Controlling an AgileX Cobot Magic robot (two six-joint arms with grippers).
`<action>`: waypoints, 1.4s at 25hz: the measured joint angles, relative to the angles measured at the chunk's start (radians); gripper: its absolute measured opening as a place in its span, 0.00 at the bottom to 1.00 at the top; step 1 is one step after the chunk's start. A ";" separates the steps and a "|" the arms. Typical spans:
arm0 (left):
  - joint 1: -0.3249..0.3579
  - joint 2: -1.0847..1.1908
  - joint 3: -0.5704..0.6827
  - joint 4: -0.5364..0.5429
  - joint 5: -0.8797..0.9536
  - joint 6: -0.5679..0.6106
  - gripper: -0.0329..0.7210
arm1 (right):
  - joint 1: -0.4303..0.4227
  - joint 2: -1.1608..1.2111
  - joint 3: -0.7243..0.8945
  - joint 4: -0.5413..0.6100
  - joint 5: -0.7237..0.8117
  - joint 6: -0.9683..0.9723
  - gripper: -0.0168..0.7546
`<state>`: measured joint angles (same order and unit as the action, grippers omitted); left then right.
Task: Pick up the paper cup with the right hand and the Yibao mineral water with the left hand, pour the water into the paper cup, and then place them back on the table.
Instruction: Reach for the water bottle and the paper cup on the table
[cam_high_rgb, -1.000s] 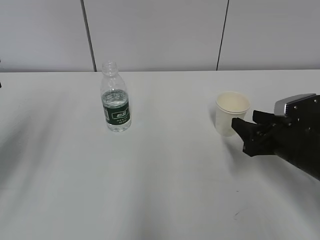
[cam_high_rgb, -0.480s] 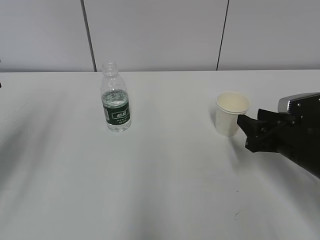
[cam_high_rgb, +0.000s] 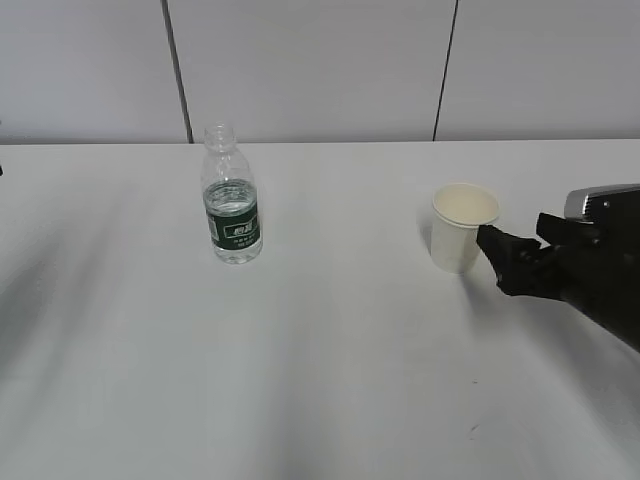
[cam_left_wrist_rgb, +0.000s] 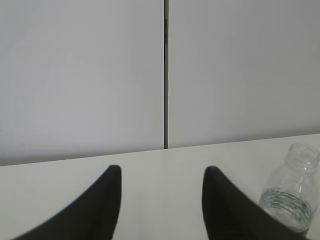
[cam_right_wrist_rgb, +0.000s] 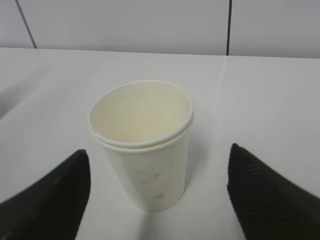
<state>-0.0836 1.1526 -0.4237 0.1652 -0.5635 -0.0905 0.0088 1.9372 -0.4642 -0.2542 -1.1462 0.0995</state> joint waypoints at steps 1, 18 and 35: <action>0.000 0.000 0.000 0.000 0.000 0.000 0.49 | 0.000 0.003 0.000 -0.002 0.000 0.000 0.89; 0.000 0.000 0.000 0.000 0.000 0.000 0.45 | 0.000 0.169 -0.103 -0.053 0.000 0.000 0.89; 0.000 0.000 0.000 0.000 0.000 0.000 0.42 | 0.000 0.256 -0.244 -0.107 0.000 0.061 0.89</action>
<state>-0.0836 1.1526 -0.4237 0.1652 -0.5635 -0.0905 0.0088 2.1928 -0.7077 -0.3611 -1.1462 0.1610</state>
